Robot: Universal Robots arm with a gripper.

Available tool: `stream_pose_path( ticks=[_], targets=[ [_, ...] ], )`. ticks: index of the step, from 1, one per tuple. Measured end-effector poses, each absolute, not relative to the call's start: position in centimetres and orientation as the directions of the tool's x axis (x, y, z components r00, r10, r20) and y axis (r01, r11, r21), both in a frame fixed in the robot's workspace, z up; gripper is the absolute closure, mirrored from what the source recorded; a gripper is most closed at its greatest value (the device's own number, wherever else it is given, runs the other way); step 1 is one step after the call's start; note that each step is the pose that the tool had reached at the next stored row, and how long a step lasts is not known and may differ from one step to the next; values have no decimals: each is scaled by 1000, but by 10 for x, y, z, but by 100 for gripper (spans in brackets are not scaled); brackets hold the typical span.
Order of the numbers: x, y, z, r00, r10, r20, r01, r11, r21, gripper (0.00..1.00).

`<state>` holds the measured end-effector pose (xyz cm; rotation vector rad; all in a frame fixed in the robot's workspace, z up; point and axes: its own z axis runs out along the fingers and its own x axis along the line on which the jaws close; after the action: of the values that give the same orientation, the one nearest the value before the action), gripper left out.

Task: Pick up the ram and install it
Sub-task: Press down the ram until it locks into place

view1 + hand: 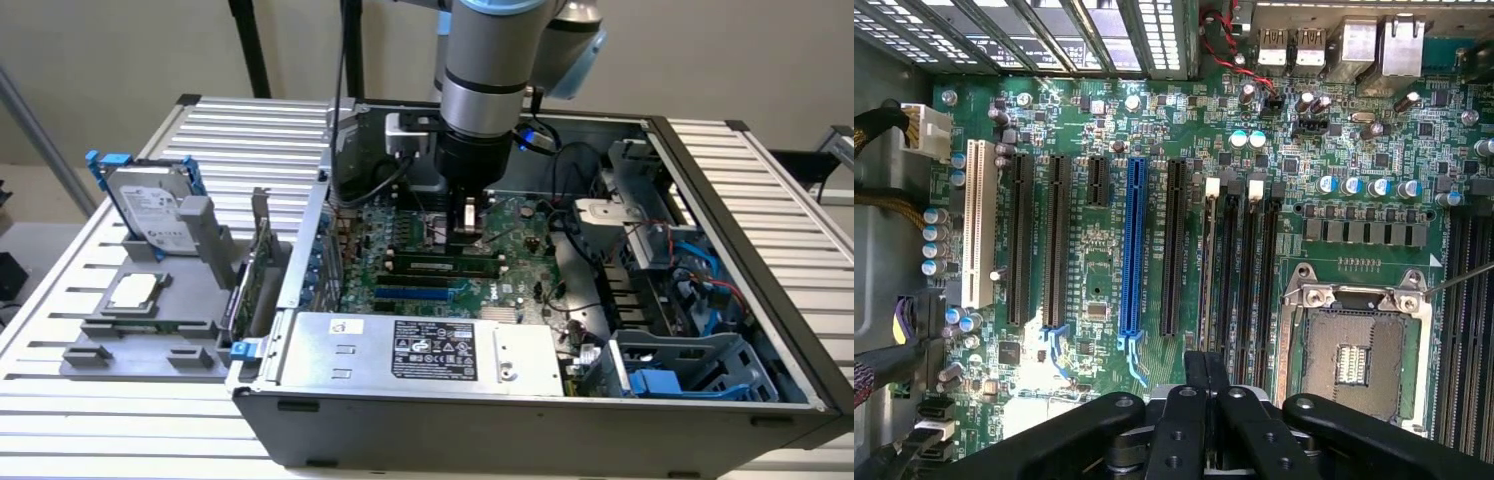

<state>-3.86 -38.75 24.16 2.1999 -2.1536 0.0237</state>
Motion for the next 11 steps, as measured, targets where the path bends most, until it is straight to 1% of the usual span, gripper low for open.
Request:
stream_pose_path(
  ticks=[11],
  targets=[
    [-41,-388,228,22,-998,56,-999,-20,35,89]
  ],
)
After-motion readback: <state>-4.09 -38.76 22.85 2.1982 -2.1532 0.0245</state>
